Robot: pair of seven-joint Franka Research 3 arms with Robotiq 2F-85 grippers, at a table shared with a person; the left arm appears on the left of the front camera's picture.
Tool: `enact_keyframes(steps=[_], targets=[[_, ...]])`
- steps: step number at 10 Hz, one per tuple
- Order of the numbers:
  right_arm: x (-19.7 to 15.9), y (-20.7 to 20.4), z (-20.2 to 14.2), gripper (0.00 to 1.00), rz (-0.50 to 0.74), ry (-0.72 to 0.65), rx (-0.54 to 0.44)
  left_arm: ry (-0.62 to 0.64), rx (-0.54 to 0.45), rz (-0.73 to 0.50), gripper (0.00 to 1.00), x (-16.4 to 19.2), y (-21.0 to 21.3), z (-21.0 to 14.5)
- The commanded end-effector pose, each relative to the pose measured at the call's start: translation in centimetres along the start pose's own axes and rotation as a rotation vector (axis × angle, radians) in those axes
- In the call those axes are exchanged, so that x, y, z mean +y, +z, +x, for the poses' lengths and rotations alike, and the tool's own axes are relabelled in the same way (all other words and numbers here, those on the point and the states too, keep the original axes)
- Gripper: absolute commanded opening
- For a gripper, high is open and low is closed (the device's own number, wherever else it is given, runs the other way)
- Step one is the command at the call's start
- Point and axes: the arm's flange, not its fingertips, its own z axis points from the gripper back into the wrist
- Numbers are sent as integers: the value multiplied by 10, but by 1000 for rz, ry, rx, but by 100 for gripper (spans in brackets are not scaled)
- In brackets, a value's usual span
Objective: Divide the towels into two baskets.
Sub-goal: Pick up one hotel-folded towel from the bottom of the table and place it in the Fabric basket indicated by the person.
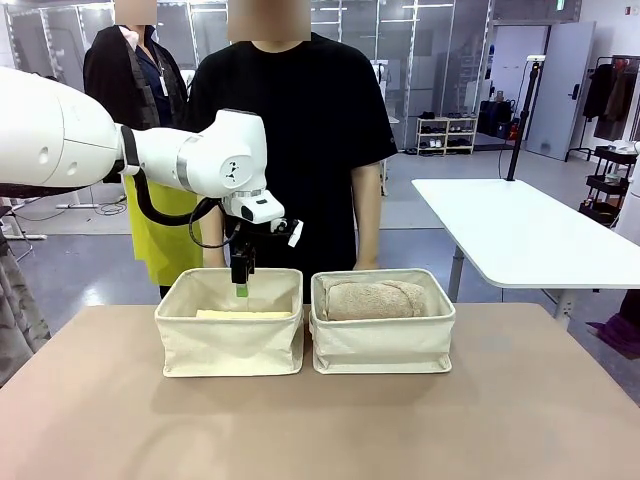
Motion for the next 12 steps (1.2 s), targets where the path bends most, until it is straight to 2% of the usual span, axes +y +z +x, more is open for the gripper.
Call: enact_keyframes(steps=[1,7,8,10,12], targets=[[3,-2,-1,100,0,6,-5,4,3,-1,100,1,-1,-3],[3,-2,-1,100,0,6,-5,0,1,-4,100,1,-3,0],[3,-2,-1,100,0,6,-5,14,-14,21,100,6,21,-1],[3,-2,-1,100,0,6,-5,177,-192,-26,100,-9,62,-26],[3,-2,-1,100,0,6,-5,233,-309,-55,100,-58,92,-64]])
